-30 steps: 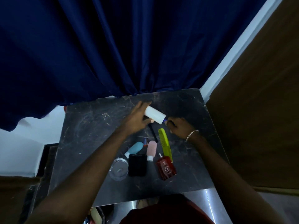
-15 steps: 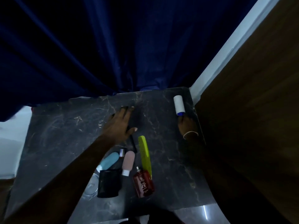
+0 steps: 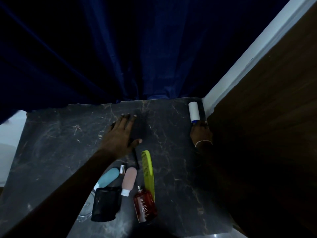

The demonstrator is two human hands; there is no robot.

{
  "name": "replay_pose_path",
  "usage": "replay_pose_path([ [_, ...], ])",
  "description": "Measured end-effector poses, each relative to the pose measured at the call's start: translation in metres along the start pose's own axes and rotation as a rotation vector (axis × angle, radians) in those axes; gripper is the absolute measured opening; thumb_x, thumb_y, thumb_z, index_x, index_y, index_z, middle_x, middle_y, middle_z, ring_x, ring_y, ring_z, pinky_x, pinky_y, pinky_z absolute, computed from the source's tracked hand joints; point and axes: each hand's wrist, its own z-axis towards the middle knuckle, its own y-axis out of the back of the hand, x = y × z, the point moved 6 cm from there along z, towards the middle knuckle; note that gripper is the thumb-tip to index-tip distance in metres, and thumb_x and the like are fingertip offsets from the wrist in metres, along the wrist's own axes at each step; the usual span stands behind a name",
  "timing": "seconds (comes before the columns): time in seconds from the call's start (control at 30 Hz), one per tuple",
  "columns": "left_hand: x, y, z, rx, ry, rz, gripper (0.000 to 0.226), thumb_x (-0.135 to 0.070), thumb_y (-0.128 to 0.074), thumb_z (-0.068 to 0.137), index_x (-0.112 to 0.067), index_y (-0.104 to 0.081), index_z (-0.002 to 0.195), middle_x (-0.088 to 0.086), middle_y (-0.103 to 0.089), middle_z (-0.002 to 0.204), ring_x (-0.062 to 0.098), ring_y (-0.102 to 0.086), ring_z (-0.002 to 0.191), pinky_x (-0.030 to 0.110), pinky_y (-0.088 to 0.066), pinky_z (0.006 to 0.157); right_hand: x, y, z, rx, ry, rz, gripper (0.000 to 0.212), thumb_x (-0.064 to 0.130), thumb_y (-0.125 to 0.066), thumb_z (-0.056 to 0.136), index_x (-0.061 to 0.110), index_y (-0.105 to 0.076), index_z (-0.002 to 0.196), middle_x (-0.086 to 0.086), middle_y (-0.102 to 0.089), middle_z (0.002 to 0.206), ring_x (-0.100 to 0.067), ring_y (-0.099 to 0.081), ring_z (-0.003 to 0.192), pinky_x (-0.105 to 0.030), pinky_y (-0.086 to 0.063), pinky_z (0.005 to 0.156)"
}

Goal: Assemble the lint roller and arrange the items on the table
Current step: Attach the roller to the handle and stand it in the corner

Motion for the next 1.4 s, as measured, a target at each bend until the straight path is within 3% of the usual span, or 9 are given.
replay_pose_path([
  [0.23,0.018,0.004,-0.01,0.041,0.011,-0.01,0.102,-0.07,-0.049,0.092,-0.023,0.007,0.163,0.009,-0.002,0.173,0.028,-0.003,0.16,0.051,-0.012,0.128,0.078,-0.013,-0.025,0.069,0.183,-0.095,0.038,0.027,-0.03,0.108,0.004,-0.044,0.134,-0.016,-0.071,0.117,-0.037,-0.07,0.107,-0.043,-0.054,0.089],
  [0.4,0.037,0.016,-0.02,0.018,0.032,-0.026,0.102,-0.075,-0.045,0.09,-0.023,0.004,0.164,0.01,-0.005,0.173,0.03,-0.007,0.159,0.055,-0.016,0.128,0.128,-0.023,-0.051,0.066,0.336,-0.154,0.038,0.027,-0.026,0.109,0.004,-0.045,0.132,-0.015,-0.072,0.114,-0.037,-0.07,0.105,-0.043,-0.053,0.089],
  [0.53,0.048,0.02,-0.027,-0.02,0.042,-0.015,0.107,-0.084,-0.037,0.085,-0.024,0.005,0.163,0.01,-0.005,0.173,0.03,-0.004,0.16,0.057,-0.013,0.127,0.158,-0.021,-0.071,-0.011,0.43,-0.225,0.037,0.034,-0.048,0.103,0.005,-0.06,0.122,-0.013,-0.078,0.091,-0.032,-0.076,0.085,-0.036,-0.057,0.074],
  [0.63,0.054,0.018,-0.031,-0.017,0.052,0.034,0.116,-0.094,-0.028,0.077,-0.027,0.01,0.163,0.007,0.003,0.173,0.03,0.006,0.16,0.061,-0.01,0.126,0.17,-0.037,-0.08,0.035,0.51,-0.234,0.039,0.029,-0.03,0.108,0.007,-0.051,0.133,-0.015,-0.076,0.107,-0.037,-0.073,0.099,-0.041,-0.054,0.085],
  [0.77,0.059,0.01,-0.037,0.051,0.063,0.116,0.126,-0.092,-0.028,0.063,-0.026,0.012,0.163,0.007,0.01,0.173,0.033,0.013,0.159,0.066,-0.012,0.124,0.182,-0.041,-0.083,0.045,0.559,-0.165,0.039,0.028,-0.028,0.108,0.007,-0.052,0.13,-0.017,-0.073,0.111,-0.038,-0.07,0.104,-0.042,-0.052,0.087],
  [0.87,0.062,0.006,-0.042,0.051,0.068,0.12,0.129,-0.093,-0.043,0.068,-0.026,0.012,0.163,0.008,0.007,0.173,0.033,0.01,0.159,0.065,-0.01,0.125,0.177,-0.038,-0.079,0.053,0.48,-0.091,0.039,0.031,-0.03,0.107,0.008,-0.057,0.122,-0.017,-0.073,0.108,-0.039,-0.07,0.103,-0.042,-0.053,0.087],
  [1.03,0.07,0.004,-0.045,0.013,0.083,0.107,0.128,-0.091,-0.051,0.072,-0.027,0.012,0.163,0.009,0.005,0.173,0.033,0.009,0.159,0.064,-0.01,0.126,0.138,-0.027,-0.052,0.069,0.238,0.075,0.042,0.036,-0.033,0.106,0.005,-0.059,0.117,-0.02,-0.073,0.109,-0.041,-0.07,0.103,-0.044,-0.055,0.086],
  [1.27,0.072,0.003,-0.041,0.012,0.073,0.114,0.127,-0.097,-0.039,0.07,-0.027,0.013,0.163,0.009,0.005,0.173,0.032,0.009,0.159,0.063,-0.008,0.126,0.052,-0.014,-0.018,0.02,-0.048,0.226,0.046,0.035,-0.037,0.106,0.0,-0.066,0.112,-0.026,-0.07,0.108,-0.043,-0.069,0.101,-0.044,-0.053,0.085],
  [1.4,0.068,0.005,-0.038,-0.015,0.062,0.131,0.123,-0.098,-0.033,0.071,-0.028,0.01,0.163,0.009,-0.001,0.173,0.034,0.002,0.16,0.064,-0.013,0.125,0.011,-0.006,-0.007,-0.033,-0.094,0.258,0.046,0.033,-0.039,0.106,-0.005,-0.065,0.112,-0.027,-0.069,0.107,-0.04,-0.068,0.099,-0.04,-0.052,0.083],
])
